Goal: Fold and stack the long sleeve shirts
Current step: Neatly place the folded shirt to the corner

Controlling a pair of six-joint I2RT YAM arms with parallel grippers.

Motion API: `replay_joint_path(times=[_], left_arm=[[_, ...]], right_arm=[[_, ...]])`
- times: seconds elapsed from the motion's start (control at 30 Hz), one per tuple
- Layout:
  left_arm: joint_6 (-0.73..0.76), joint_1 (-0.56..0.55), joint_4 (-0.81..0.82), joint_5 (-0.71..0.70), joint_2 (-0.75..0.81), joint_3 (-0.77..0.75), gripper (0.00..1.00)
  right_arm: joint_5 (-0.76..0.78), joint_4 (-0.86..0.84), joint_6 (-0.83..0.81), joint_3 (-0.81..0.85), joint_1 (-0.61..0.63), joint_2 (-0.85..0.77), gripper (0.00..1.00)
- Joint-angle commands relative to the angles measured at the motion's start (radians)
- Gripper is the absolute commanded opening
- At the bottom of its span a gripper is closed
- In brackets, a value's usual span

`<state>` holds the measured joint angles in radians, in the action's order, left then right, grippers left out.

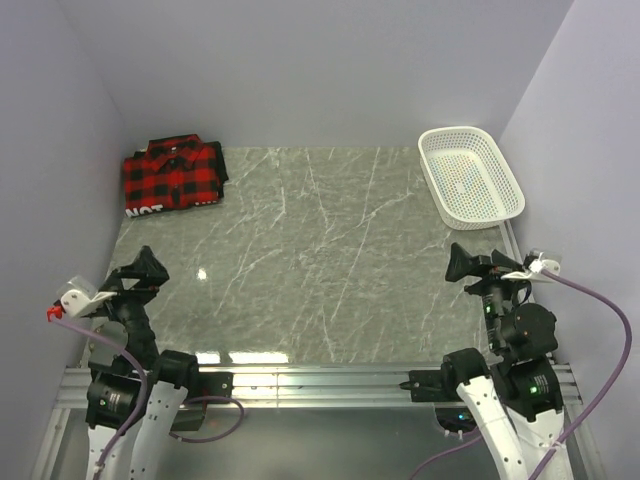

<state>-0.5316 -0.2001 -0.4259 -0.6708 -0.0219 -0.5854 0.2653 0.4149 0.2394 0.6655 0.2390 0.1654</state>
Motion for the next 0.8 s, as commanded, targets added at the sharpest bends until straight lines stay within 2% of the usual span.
replay_joint_path(times=[0.0, 0.13, 0.43, 0.77], left_arm=[[0.030, -0.001, 0.128, -0.004, 0.019, 0.010, 0.99], [-0.008, -0.001, 0.095, -0.030, -0.006, 0.012, 0.99], [0.045, -0.001, 0.145, -0.019, -0.029, 0.064, 0.99], [0.038, -0.001, 0.138, -0.044, -0.032, 0.065, 0.99]], right_arm=[[0.012, -0.082, -0.020, -0.027, -0.006, -0.027, 1.00], [0.014, -0.102, -0.020, -0.061, -0.003, -0.056, 1.00], [0.012, -0.100, -0.018, -0.064, -0.004, -0.047, 1.00], [-0.011, -0.084, -0.023, -0.043, -0.006, -0.017, 1.00]])
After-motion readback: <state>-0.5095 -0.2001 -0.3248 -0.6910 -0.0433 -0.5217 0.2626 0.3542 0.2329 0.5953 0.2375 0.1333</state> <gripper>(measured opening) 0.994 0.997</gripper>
